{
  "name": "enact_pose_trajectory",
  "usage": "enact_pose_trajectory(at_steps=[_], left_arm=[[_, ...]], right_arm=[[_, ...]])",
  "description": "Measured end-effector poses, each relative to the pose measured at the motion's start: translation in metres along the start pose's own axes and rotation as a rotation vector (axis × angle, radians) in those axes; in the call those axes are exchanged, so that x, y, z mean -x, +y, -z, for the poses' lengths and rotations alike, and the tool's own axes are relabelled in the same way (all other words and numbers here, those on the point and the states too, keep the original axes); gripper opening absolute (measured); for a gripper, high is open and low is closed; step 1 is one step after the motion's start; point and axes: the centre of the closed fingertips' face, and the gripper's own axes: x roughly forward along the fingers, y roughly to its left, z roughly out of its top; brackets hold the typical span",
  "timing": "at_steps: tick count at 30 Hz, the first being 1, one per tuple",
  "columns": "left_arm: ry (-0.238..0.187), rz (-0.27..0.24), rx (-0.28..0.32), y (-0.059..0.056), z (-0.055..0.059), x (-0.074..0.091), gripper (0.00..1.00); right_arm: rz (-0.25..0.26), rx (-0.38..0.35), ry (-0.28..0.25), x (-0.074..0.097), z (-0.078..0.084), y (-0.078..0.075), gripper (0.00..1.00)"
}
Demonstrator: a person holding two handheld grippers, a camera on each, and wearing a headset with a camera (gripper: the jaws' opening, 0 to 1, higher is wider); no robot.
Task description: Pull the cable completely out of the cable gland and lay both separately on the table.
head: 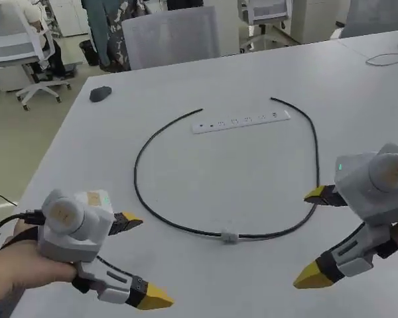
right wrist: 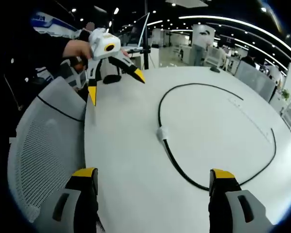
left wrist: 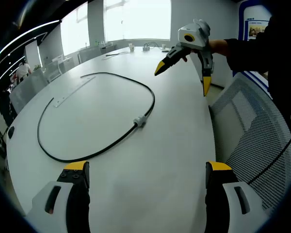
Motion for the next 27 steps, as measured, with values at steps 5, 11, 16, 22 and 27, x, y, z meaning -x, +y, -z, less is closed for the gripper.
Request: enact_pose_trajectory(at_steps=[5, 11, 16, 22, 27], left_arm=[[-0.014, -0.003, 0.005, 0.003, -0.003, -0.001, 0.99], [-0.025, -0.004, 0.004, 0.004, -0.006, -0.002, 0.99], [-0.017, -0.004, 0.002, 0.004, -0.003, -0.002, 0.99], [-0.019, 0.000, 0.012, 0.005, -0.003, -0.001, 0.99], [-0.026, -0.007, 0.021, 0.007, -0.004, -0.001, 0.99]], right_arm=[[0.000, -0.002, 0.000, -0.001, -0.001, -0.003, 0.95], [0.002, 0.002, 0.000, -0.002, -0.003, -0.007, 0.95], [-0.002, 0.005, 0.011, -0.004, 0.000, -0.008, 0.94], [0.001, 0.007, 0.015, -0.006, 0.002, -0.011, 0.94], [-0.006, -0.007, 0.003, -0.009, -0.001, -0.011, 0.96]])
